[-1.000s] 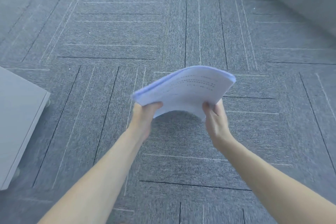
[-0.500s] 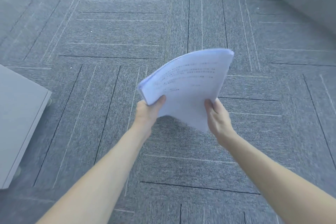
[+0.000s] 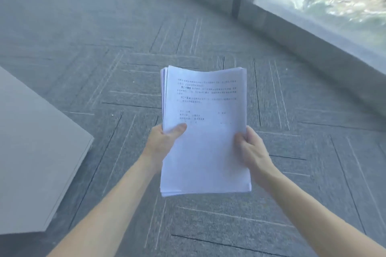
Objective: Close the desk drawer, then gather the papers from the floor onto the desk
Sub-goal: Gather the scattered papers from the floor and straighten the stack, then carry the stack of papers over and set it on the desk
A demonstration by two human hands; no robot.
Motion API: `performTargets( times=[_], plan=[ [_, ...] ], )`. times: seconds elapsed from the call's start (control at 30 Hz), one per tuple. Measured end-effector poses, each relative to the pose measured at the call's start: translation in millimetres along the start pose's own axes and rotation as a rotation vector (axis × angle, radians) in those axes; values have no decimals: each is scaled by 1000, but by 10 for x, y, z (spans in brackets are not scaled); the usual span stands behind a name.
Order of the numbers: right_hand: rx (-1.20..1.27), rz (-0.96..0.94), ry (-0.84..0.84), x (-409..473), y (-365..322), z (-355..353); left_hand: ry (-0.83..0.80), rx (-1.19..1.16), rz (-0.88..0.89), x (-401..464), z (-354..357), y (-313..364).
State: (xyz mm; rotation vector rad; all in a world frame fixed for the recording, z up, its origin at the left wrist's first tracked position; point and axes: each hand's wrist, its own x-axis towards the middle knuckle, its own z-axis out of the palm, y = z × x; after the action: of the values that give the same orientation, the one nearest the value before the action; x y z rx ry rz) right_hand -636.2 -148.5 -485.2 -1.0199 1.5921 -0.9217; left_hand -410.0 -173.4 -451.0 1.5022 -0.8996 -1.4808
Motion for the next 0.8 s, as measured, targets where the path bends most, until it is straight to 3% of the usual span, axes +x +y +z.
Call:
performTargets(
  times=[0.4, 0.8],
  plan=[
    [215, -262, -159, -1379, -3038, 243, 30, -137, 227, -1815, -985, 2659],
    [272, -480, -314, -3282, -4822, 490, 191, -182, 424, -4116, -1759, 4048]
  ],
)
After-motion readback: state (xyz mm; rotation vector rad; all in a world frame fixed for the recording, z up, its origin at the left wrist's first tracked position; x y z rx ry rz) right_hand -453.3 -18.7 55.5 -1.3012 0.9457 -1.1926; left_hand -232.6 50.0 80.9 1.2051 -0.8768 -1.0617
